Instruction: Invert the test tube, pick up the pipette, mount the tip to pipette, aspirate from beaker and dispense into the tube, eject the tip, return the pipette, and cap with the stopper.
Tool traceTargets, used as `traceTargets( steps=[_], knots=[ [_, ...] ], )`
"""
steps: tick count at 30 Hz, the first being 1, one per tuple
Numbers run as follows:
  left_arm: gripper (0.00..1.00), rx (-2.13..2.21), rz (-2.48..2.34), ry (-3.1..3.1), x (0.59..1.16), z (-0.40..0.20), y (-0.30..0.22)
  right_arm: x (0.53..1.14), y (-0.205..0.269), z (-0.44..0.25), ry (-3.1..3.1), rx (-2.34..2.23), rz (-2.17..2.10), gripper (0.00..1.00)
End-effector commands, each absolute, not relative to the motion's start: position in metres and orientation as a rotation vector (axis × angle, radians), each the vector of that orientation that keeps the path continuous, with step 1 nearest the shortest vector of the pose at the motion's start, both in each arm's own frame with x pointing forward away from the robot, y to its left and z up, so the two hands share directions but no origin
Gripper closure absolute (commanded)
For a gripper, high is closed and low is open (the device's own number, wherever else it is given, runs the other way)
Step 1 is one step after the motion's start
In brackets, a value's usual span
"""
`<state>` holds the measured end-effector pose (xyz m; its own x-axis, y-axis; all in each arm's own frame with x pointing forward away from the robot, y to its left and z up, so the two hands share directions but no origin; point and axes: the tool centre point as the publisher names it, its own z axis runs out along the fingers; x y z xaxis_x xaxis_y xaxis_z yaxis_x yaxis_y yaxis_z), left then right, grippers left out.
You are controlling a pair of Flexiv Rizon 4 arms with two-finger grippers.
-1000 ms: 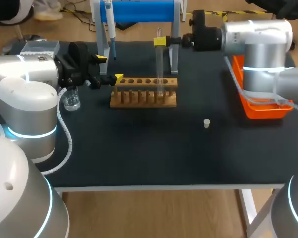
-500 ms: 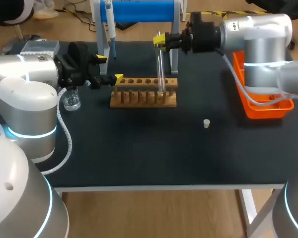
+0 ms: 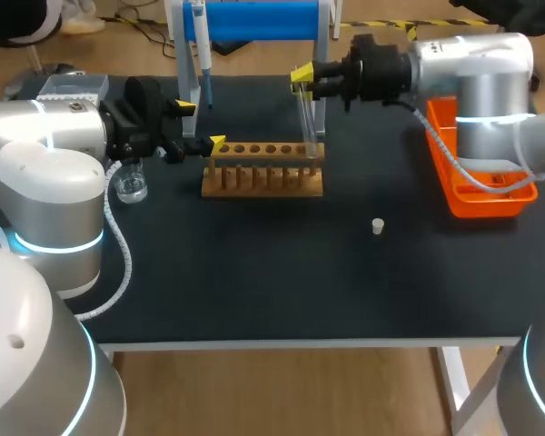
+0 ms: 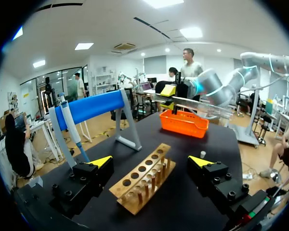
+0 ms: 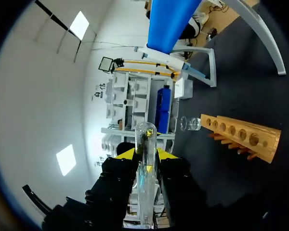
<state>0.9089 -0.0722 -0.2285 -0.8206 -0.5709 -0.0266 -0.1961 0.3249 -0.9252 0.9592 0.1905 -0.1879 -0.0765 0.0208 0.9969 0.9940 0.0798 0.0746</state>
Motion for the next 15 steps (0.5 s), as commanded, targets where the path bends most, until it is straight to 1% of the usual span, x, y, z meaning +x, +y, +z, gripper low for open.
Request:
traceTargets(
  steps=[1, 15],
  knots=[
    [0.0, -0.683, -1.496, 2.246, 0.9087, -0.2292, -0.0723, 0.9606, 0.1878, -0.1922, -1.273, -1.123, -1.141, 1.0],
    [0.0, -0.683, -1.496, 2.246, 0.9087, -0.2292, -0.0723, 0.9544, 0.1857, -0.1984, -1.287, -1.106, -1.084, 1.0]
  ],
)
